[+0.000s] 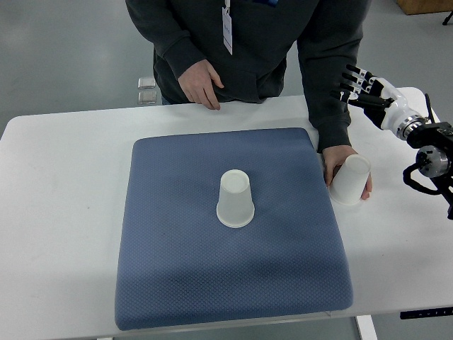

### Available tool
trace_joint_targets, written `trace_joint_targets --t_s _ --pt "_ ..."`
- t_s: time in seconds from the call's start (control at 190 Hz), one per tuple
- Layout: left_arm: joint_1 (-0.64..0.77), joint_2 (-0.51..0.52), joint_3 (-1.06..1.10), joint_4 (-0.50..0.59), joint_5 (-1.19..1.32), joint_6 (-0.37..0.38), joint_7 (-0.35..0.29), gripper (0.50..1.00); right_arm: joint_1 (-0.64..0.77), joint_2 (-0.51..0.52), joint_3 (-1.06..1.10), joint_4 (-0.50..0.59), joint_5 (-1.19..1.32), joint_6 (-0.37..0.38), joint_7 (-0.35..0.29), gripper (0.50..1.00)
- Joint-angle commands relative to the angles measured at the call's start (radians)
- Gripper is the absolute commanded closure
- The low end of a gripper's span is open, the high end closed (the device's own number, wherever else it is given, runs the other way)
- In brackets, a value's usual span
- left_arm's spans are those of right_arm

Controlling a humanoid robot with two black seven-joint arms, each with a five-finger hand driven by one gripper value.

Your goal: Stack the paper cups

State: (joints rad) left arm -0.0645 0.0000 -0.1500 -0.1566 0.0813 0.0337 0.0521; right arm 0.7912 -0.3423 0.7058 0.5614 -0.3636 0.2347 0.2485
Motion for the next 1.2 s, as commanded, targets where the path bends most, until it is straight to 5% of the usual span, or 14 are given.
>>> trace_joint_targets --t_s 0.0,1.194 --pt "0.0 0.0 0.0 0.0 0.0 0.0 0.0 0.5 0.0 0.0 0.0 0.0 0.0 0.0 0.0 0.568" --pt "0.0 0.0 -0.003 0.011 0.0 0.0 -0.006 0.5 -0.001 0.005 0.006 -0.001 0.0 -0.011 0.0 0.568"
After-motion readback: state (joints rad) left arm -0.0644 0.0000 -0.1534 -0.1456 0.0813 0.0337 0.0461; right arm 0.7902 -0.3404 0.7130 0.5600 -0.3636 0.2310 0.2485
